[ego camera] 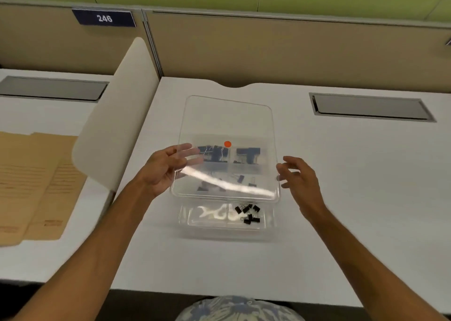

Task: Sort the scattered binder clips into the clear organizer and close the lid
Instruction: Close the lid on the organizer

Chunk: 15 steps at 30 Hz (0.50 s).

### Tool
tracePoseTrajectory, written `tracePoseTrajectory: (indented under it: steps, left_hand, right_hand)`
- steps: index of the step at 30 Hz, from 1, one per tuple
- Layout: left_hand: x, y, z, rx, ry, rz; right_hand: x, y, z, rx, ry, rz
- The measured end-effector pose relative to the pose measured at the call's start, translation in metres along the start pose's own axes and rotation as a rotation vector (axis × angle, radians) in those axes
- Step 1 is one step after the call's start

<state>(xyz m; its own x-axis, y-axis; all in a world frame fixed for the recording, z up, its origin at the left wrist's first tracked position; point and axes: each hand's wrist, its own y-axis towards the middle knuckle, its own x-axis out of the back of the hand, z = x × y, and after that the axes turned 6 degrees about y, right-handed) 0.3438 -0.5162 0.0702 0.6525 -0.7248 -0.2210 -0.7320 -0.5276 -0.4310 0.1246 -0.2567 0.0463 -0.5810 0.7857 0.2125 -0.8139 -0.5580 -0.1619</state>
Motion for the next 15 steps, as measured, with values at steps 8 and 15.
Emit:
tracePoseTrajectory:
  steps: [8,15]
  left_hand:
    - [-0.002,-0.017,0.05,0.036,0.288,-0.149]
    - [-0.019,-0.017,0.074,-0.019,0.815,-0.446]
  right_hand:
    - [0.0,-0.017,-0.033,-0.151,0.034,0.033]
    - [-0.005,-0.015,-0.052,-0.149,-0.092,0.014]
